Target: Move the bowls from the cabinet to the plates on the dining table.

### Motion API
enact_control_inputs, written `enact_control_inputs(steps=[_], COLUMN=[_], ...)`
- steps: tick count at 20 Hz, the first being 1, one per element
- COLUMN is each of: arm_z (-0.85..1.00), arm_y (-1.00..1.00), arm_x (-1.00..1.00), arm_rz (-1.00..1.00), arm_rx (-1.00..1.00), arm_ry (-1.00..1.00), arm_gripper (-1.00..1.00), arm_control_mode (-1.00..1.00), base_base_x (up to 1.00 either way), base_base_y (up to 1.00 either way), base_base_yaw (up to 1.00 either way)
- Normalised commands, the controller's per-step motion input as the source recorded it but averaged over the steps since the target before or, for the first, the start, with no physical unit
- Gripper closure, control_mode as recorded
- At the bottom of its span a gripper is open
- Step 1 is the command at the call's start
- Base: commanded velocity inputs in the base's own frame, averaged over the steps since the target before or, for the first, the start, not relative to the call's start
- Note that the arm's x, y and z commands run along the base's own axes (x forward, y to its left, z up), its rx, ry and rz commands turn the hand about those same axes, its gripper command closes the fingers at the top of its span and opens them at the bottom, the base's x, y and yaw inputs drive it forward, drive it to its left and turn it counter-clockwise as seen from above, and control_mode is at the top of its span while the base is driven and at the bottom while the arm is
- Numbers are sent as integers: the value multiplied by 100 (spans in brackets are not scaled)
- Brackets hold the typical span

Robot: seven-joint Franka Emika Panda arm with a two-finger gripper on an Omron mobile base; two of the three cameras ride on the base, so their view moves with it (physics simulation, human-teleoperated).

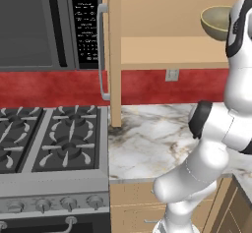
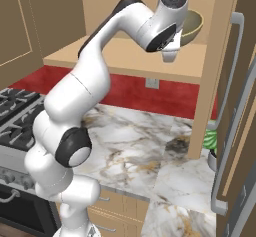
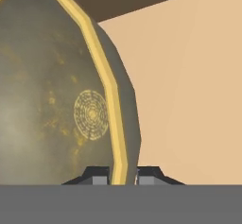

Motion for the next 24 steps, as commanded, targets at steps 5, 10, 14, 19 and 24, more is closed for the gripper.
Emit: enact_control_inputs(steps=[5,10,14,19,24], arm_z=[1,0,0,0,0], arm_y=[14,32,40,39,37], arm_x=[-39,-53,-71,-80,-90], arm_rz=[3,4,4,4,3], arm_rx=[0,0,0,0,0], arm_ry=[4,0,0,0,0], arm_gripper=[100,100,100,100,100], arm_control_mode=[-100,-100,-100,-100,-100], base_base_x=[0,0,0,0,0], base_base_y=[0,0,0,0,0], base_base_yaw=[0,0,0,0,0])
